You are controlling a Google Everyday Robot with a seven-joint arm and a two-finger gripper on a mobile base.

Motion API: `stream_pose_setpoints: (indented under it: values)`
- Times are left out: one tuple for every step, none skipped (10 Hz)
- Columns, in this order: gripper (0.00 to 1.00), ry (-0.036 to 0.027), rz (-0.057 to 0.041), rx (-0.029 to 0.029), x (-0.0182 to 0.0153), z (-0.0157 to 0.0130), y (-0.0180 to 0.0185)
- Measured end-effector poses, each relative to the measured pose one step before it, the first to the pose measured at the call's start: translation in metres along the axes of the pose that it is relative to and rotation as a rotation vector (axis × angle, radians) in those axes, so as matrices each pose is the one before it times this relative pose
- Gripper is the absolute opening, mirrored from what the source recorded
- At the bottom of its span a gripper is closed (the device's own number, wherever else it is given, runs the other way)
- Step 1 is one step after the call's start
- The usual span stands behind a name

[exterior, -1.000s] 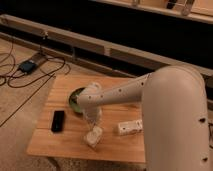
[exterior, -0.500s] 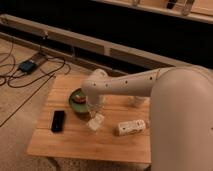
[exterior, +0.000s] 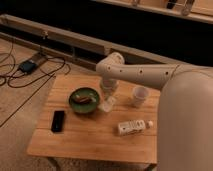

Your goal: Place the white sponge in the ceramic cup

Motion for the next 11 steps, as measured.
stream_pose_setpoints:
  values:
    - [0.00, -0.02471, 0.00046, 0.00739, -0.00792, -0.00440, -0.01869]
    - [0.00, -0.03143, 0.00072, 0.01160, -0.00906, -0.00562, -0.02307]
    - [0.00, -0.01790, 0.00111, 0.00750, -0.00461, -0.00281, -0.01398]
    - [0.00, -0.02468, 0.00133, 0.01244, -0.00604, -0.00521, -0.01949]
    - [0.00, -0.01723, 0.00020, 0.01086, -0.00488, -0.00465, -0.01207]
    - [0.00, -0.02407, 0.00149, 0.01363, -0.00703, -0.00653, -0.01375]
    - [0.00, -0.02091, 0.00411, 0.01534, -0.00570, -0.00647, -0.01285]
    - [0.00, -0.02440, 0.00713, 0.02020, -0.00604, -0.00883, -0.01541]
    - [0.00, -0.01734, 0.00198, 0.01962, -0.00443, -0.00773, -0.01114]
    - [0.00, -0.00685, -0.00040, 0.01603, -0.00056, -0.00429, -0.00781]
    - [0.00, -0.00065, -0.00353, 0.02244, 0.00350, -0.00472, -0.00965]
